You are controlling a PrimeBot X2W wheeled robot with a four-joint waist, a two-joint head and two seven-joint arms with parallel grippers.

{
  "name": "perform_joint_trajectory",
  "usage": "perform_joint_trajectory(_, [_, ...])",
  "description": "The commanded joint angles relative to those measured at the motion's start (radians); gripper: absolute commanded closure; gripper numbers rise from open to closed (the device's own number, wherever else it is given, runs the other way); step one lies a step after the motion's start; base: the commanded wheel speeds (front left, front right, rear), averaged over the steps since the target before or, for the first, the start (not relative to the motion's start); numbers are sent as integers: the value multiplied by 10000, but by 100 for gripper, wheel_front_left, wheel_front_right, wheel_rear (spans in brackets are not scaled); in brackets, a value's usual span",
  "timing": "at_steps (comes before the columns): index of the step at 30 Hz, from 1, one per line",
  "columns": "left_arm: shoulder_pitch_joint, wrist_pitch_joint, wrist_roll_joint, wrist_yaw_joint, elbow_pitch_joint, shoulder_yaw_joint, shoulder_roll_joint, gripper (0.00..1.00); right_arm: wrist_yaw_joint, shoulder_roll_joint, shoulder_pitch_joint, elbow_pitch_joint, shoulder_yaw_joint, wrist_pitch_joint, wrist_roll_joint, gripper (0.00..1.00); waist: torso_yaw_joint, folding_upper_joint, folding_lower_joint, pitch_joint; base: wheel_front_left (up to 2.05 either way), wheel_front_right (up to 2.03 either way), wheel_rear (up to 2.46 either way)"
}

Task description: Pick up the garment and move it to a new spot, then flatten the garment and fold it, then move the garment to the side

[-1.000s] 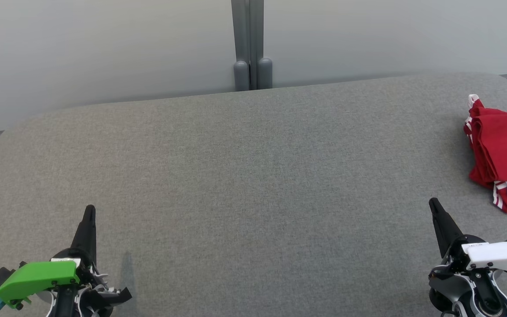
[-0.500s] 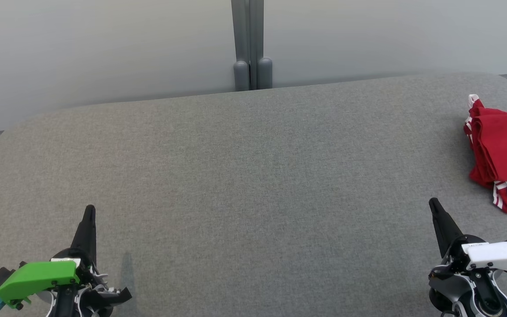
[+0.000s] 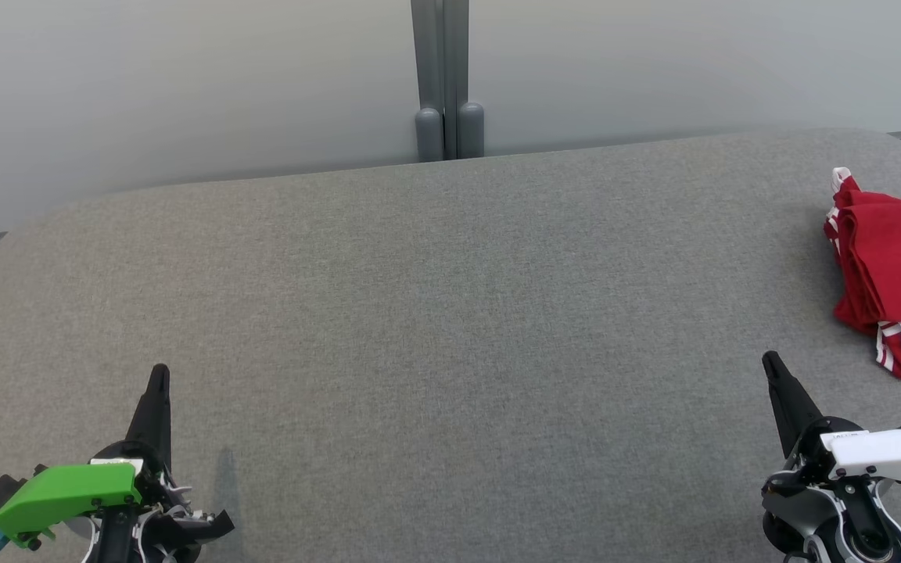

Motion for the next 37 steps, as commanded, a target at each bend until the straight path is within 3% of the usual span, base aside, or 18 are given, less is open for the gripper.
perform_joint_trajectory(1, [-114, 46, 44, -47, -11, 27, 13, 100, -3, -53, -86, -39, -16, 24, 32, 100, 0, 0, 0, 0, 0, 0, 0])
perform_joint_trajectory(37, [-115, 46, 53, -47, -11, 32, 10, 100, -3, -53, -85, -40, -15, 23, 33, 100, 0, 0, 0, 0, 0, 0, 0])
